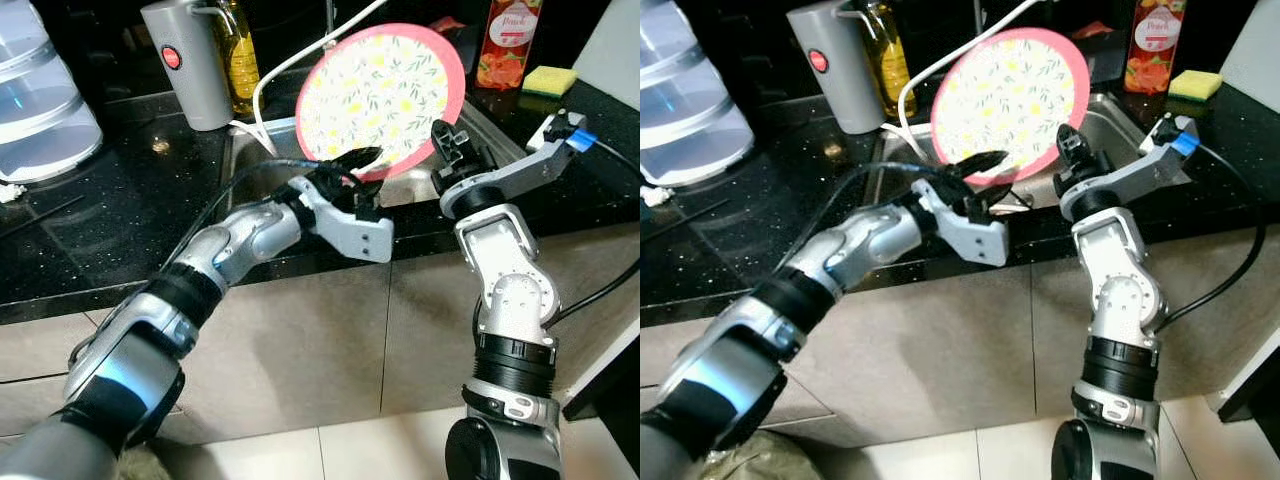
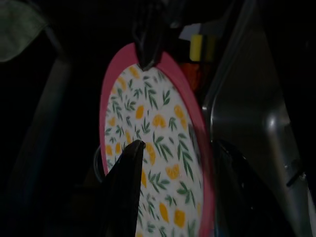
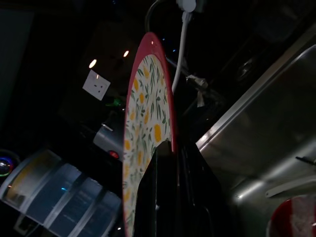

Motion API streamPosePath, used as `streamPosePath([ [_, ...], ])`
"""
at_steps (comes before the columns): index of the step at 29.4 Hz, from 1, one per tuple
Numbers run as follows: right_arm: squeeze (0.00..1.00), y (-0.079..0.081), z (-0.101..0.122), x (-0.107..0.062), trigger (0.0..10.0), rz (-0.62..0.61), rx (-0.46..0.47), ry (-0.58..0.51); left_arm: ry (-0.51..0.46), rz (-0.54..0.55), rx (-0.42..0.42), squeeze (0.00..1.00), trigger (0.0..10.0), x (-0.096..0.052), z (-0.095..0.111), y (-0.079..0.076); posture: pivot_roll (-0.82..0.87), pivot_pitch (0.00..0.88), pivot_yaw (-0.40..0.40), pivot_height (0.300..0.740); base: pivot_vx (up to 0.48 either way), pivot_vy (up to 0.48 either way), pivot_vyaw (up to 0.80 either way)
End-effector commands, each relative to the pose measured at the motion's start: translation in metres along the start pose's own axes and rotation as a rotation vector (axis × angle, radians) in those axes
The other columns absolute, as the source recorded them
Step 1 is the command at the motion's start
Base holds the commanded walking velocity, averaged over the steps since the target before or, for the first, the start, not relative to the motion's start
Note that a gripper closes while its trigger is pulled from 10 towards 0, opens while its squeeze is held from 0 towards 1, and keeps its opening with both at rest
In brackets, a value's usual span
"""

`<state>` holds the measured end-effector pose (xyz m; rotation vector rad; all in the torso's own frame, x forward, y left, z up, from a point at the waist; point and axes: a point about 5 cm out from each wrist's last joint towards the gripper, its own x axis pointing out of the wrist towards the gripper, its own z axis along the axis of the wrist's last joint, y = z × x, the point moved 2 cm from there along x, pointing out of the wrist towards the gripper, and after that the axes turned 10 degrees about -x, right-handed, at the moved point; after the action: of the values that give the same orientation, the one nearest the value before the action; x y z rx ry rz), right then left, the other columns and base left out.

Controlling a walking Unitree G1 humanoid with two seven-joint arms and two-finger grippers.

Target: Kitchen organization

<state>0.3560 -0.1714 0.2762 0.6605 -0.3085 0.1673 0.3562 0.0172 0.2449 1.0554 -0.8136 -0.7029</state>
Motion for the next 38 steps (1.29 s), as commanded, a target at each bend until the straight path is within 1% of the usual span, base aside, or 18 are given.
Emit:
streamPosePath([
  [1,0.00,-0.006,0.006,-0.001,10.0,-0.029,-0.038,-0.031,0.029,0.012,-0.044,0.00,10.0,-0.015,-0.007,0.006,-0.02,0.000,0.130,0.740,0.000,0.000,0.00],
  [3,0.00,-0.006,0.006,-0.001,10.0,-0.029,-0.038,-0.031,0.029,0.012,-0.044,0.00,10.0,-0.015,-0.007,0.006,-0.02,0.000,0.130,0.740,0.000,0.000,0.00],
  [4,0.00,-0.008,0.009,-0.004,10.0,-0.036,-0.125,-0.044,0.068,0.025,-0.261,0.00,10.0,-0.028,-0.009,0.002,0.00,0.000,0.111,0.740,0.000,0.000,0.00],
  [5,0.00,-0.008,0.009,-0.004,10.0,-0.036,-0.125,-0.044,0.068,0.025,-0.261,0.00,10.0,-0.028,-0.009,0.002,0.00,0.000,0.111,0.740,0.000,0.000,0.00],
  [6,0.00,-0.006,0.009,-0.005,10.0,-0.024,-0.150,-0.047,0.083,0.052,-0.405,0.00,10.0,-0.032,-0.009,0.002,0.00,0.000,0.111,0.740,0.000,0.000,0.00],
  [7,0.00,-0.006,0.009,-0.005,10.0,-0.024,-0.150,-0.047,0.083,0.052,-0.405,0.00,10.0,-0.032,-0.009,0.002,0.00,0.000,0.111,0.740,0.000,0.000,0.00],
  [9,0.00,-0.002,0.009,-0.005,10.0,0.004,-0.175,-0.064,0.109,0.126,-0.707,0.00,10.0,-0.039,-0.012,0.008,0.00,0.000,0.108,0.740,0.000,0.000,0.00],
  [10,0.00,-0.002,0.009,-0.005,10.0,0.004,-0.175,-0.064,0.109,0.126,-0.707,0.00,10.0,-0.039,-0.012,0.008,0.00,0.000,0.108,0.740,0.000,0.000,0.00],
  [13,0.00,0.007,0.011,0.000,10.0,0.034,-0.140,-0.066,0.178,0.295,-0.997,0.00,10.0,-0.046,-0.027,0.024,0.03,0.000,0.074,0.740,0.000,0.000,0.00],
  [16,0.00,0.010,0.012,0.001,10.0,0.044,-0.128,-0.061,0.205,0.341,-1.041,0.00,10.0,-0.048,-0.032,0.027,0.04,0.000,0.071,0.740,0.000,0.000,0.00],
  [17,0.00,0.007,0.001,0.001,10.0,0.044,-0.114,-0.035,0.277,0.485,-1.203,0.00,10.0,-0.051,-0.048,0.027,0.05,0.000,0.062,0.740,0.000,0.000,0.00],
  [19,0.00,0.004,-0.003,0.000,10.0,0.029,-0.163,-0.053,0.343,0.610,-1.373,0.00,10.0,-0.053,-0.058,0.022,0.05,0.000,0.058,0.740,0.000,0.000,0.00],
  [21,0.00,0.007,-0.004,-0.001,10.0,0.040,-0.207,-0.062,0.371,0.655,-1.423,0.00,10.0,-0.055,-0.062,0.021,0.07,0.000,0.048,0.740,0.000,0.000,0.00],
  [22,0.00,0.020,-0.010,0.002,10.0,0.094,-0.420,-0.066,0.378,0.695,-1.507,0.00,10.0,-0.057,-0.061,0.020,0.07,0.000,0.041,0.740,0.000,0.000,0.00],
  [24,0.00,0.025,-0.014,0.004,10.0,0.117,-0.503,-0.064,0.372,0.694,-1.516,0.00,10.0,-0.057,-0.058,0.020,0.07,0.000,0.041,0.740,0.000,0.000,0.00],
  [30,0.00,0.035,-0.017,0.033,10.0,-0.006,-0.526,-0.136,0.434,0.655,-1.528,0.00,10.0,-0.064,-0.045,0.010,0.13,0.000,0.019,0.740,0.000,0.000,0.00],
  [37,0.00,0.041,-0.011,0.052,10.0,-0.058,-0.742,-0.227,0.482,0.680,-1.540,0.00,10.0,-0.072,-0.048,0.013,0.16,0.000,0.019,0.740,0.000,0.000,0.00],
  [38,0.00,0.029,-0.009,0.065,10.0,-0.164,-0.883,-0.211,0.491,0.685,-1.536,0.00,10.0,-0.074,-0.049,0.014,0.17,0.000,0.016,0.740,0.000,0.000,0.00],
])
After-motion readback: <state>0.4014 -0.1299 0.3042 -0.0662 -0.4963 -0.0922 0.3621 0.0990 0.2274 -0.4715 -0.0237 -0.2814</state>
